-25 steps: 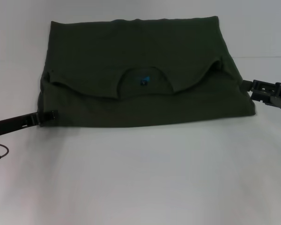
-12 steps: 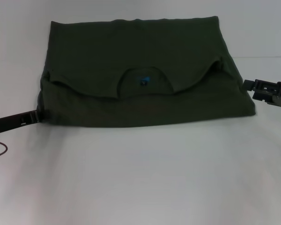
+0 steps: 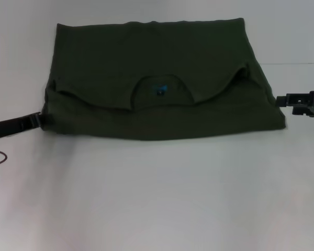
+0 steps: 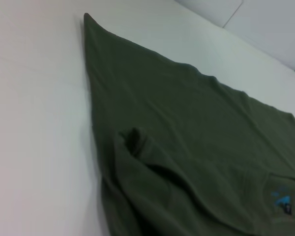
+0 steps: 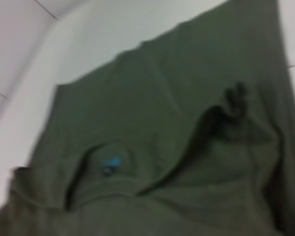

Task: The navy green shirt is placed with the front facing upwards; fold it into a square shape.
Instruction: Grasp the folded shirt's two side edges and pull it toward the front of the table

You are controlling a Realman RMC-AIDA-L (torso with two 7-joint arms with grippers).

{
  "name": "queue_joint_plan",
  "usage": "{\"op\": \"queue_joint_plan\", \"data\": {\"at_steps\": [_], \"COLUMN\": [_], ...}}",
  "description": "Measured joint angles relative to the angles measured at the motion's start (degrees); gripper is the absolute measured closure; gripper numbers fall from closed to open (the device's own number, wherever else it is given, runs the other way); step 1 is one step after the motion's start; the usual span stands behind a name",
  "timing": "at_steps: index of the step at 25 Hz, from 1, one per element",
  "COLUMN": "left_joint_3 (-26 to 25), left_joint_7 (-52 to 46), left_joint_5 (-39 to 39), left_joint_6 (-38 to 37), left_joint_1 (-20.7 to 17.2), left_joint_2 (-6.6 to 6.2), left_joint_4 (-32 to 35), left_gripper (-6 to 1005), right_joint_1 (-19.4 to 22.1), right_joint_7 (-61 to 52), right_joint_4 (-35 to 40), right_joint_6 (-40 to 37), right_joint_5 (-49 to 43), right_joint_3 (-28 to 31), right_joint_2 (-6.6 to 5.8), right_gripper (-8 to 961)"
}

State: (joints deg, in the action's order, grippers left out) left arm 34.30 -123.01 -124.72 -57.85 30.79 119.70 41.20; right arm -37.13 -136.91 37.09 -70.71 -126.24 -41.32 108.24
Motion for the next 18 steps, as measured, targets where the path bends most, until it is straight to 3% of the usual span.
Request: {"op": "queue_joint_plan", "data": {"at_steps": [4, 9, 15, 18], "left_joint_3": [0.1, 0.1, 0.2, 0.2], "left_joint_7": [-1.7, -2.8, -2.8, -2.7], "left_joint_5": [0.0, 0.4, 0.5, 0.5], "left_joint_6": [-0.6, -0.8, -0.4, -0.1], "left_joint_1": [1.1, 2.2, 2.7, 2.9], "left_joint_2": [-0.30, -0.75, -0.66, -0.65], "left_joint_4": [0.0, -0.1, -0.2, -0.3], "left_gripper": [945, 944, 944, 945], "right_joint_1": [-3.5, -6.7, -6.1, -5.9], "right_joint_7": [-2.5, -2.5, -2.1, -2.1], "right_joint_4": [0.1, 0.2, -1.0, -1.7], "right_joint_6": [2.9, 6.6, 11.6, 13.0], "right_joint_5": [-7.4, -15.8, -16.8, -16.8], "right_joint_3": [0.0, -0.1, -1.9, -2.1], "right_joint_2": [0.17, 1.87, 3.98, 4.47], "right_gripper": [192, 192, 193, 193]}}
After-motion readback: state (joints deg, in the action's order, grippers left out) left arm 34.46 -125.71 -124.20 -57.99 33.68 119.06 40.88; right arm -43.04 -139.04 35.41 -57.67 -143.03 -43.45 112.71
